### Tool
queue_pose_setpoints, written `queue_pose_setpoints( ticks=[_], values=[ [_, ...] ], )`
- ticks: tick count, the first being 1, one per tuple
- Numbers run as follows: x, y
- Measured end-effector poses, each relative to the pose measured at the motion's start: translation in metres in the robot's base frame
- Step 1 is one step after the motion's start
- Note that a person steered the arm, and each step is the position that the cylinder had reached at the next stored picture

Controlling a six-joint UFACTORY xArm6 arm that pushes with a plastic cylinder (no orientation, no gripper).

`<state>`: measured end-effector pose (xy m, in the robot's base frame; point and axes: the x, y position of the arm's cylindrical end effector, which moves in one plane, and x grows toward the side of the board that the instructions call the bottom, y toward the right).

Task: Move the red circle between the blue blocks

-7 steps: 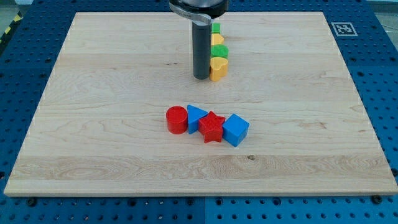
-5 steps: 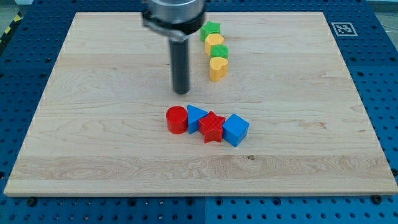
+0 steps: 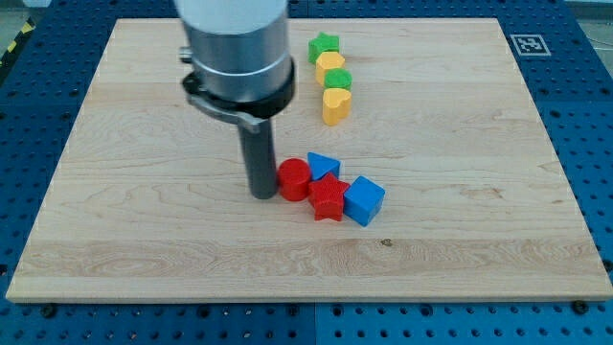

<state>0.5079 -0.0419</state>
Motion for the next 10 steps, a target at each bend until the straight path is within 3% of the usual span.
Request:
queue_pose_setpoints(
  ticks=[2,5,6,7,9,10],
  values=[
    [-0.003,0.06],
    [-0.003,0.059],
    [-0.012,0.034],
    [-0.043,0.046],
    [-0.026,0.078],
    [-0.026,0.046]
  ],
)
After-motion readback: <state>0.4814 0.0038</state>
